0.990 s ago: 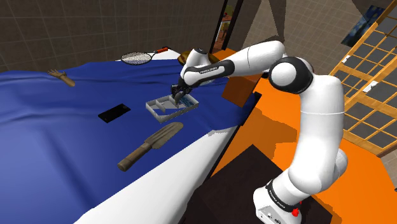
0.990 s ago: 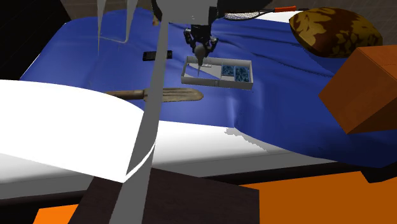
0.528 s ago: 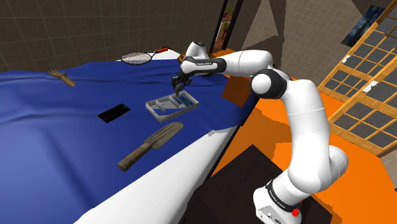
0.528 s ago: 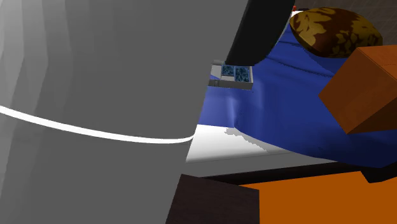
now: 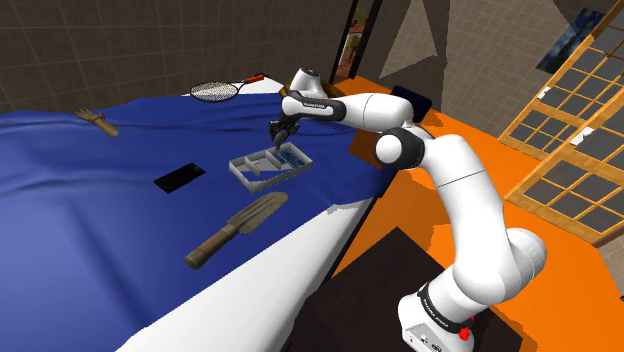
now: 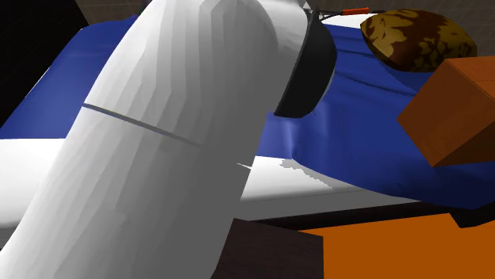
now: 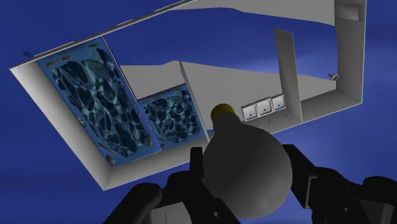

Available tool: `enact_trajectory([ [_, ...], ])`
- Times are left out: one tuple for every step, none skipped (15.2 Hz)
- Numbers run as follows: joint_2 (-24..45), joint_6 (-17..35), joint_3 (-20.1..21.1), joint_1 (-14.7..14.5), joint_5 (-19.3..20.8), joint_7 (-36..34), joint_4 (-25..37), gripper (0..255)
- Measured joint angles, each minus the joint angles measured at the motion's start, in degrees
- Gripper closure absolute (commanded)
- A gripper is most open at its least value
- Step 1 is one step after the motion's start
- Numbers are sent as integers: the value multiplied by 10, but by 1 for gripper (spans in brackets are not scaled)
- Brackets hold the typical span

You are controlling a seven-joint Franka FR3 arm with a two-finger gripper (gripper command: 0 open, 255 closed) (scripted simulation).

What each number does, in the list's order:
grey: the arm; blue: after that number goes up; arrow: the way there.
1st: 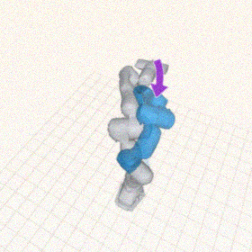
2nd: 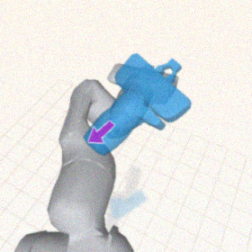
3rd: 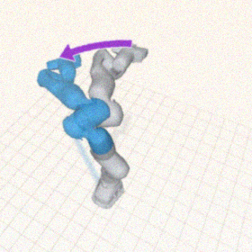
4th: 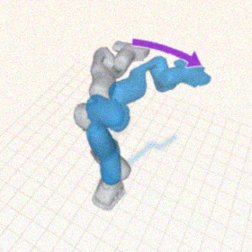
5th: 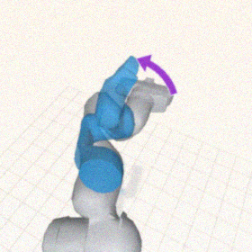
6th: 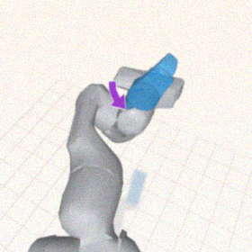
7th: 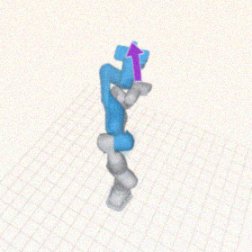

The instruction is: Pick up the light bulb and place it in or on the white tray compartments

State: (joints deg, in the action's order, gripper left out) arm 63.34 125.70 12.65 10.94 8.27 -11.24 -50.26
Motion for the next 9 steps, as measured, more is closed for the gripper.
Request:
enact_trajectory([
  [1, 6, 0, 0, 1, -1, -6, 255],
  [7, 9, -1, -1, 1, 0, -2, 255],
  [13, 13, -1, -1, 1, 0, -1, 255],
  [16, 19, -2, -1, 1, -1, -3, 255],
  [19, 24, -2, -2, 2, -1, -6, 255],
  [27, 25, -2, -3, 2, 0, 1, 255],
  [32, 29, -3, -3, 2, -1, 4, 255],
  [35, 35, -3, -3, 3, 0, 0, 255],
  [43, 35, -4, -4, 3, 1, 7, 255],
])
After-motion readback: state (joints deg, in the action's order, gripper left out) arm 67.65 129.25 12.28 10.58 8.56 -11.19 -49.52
